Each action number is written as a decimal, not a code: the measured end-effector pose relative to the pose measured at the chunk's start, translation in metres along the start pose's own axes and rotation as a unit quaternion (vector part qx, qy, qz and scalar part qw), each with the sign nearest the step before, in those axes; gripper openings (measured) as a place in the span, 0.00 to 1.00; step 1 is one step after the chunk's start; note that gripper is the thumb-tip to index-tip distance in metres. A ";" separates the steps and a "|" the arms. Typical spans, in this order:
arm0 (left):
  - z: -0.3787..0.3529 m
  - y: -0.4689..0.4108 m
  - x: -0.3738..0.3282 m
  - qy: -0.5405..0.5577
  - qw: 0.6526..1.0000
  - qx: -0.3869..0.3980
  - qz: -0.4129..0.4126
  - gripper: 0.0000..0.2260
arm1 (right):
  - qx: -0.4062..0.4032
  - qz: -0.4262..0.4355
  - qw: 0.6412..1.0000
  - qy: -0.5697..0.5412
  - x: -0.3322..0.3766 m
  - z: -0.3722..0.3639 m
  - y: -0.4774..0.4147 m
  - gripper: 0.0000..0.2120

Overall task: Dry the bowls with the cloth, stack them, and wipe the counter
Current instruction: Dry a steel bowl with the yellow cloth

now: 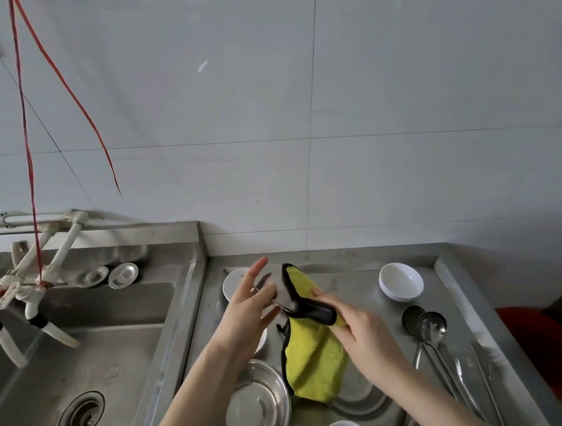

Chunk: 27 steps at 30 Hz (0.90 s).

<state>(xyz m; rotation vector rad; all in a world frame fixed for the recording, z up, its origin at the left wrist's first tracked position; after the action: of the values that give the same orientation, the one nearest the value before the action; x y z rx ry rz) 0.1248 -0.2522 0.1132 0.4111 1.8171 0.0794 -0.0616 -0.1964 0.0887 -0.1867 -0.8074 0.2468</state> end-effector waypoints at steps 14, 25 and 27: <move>-0.004 0.011 -0.004 0.061 0.996 0.070 -0.001 0.17 | -0.010 0.070 0.997 0.013 0.029 -0.017 -0.002 0.27; -0.009 0.014 -0.001 -0.023 0.994 0.085 -0.072 0.21 | 0.032 0.132 0.980 0.143 0.037 -0.017 -0.041 0.25; -0.008 0.015 -0.003 -0.048 0.992 0.088 -0.082 0.24 | 0.019 0.111 0.987 0.119 0.039 -0.013 -0.047 0.24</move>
<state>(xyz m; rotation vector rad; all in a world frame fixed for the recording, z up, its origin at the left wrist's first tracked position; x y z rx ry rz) 0.1219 -0.2386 0.1224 0.3806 1.7621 -0.2127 -0.0189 -0.2309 0.1190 -0.2642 -0.5441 0.4406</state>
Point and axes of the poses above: each hand's wrist, its own y-axis away from the middle knuckle, its own z-axis out of the back of the hand, x = y × z, the point moved 1 cm from there along -y, towards the middle knuckle, and after that the axes turned 3 degrees about x, right-handed, at the moved point
